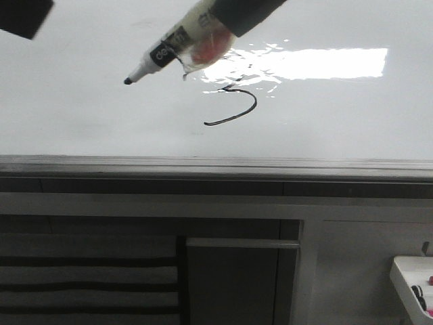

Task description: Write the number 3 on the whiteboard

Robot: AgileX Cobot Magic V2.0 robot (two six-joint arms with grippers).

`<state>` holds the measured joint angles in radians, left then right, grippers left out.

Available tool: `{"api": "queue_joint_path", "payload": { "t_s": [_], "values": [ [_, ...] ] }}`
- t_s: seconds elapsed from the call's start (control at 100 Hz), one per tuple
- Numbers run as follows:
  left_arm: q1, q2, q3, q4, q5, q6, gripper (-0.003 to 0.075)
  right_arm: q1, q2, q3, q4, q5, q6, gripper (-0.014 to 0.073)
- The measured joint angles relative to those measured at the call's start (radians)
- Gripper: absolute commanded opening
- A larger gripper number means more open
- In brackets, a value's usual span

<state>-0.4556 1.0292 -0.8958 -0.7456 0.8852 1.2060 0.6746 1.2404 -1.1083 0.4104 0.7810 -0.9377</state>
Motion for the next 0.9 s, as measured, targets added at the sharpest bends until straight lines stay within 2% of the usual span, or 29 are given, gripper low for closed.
{"api": "queue_joint_path", "payload": {
  "t_s": [0.23,0.48,0.57,0.74,0.9],
  "values": [
    [-0.112,0.164,-0.087,0.031,-0.004,0.021,0.0377,0.03,0.0,0.0,0.0,-0.008,-0.053,-0.0034],
    [-0.12,0.274,-0.123,0.044,-0.017,0.03,0.0372,0.032,0.0,0.0,-0.002,-0.01,-0.056,-0.0034],
    [-0.12,0.284,-0.123,0.047,-0.017,0.032,0.0321,0.032,0.0,0.0,-0.002,-0.01,-0.059,-0.0034],
    [-0.12,0.285,-0.123,0.047,-0.017,0.036,0.0162,0.032,0.0,0.0,-0.002,-0.01,-0.059,-0.0034],
    [-0.12,0.285,-0.123,0.047,-0.017,0.037,0.0069,0.032,0.0,0.0,-0.004,-0.013,-0.059,-0.0034]
  ]
}}
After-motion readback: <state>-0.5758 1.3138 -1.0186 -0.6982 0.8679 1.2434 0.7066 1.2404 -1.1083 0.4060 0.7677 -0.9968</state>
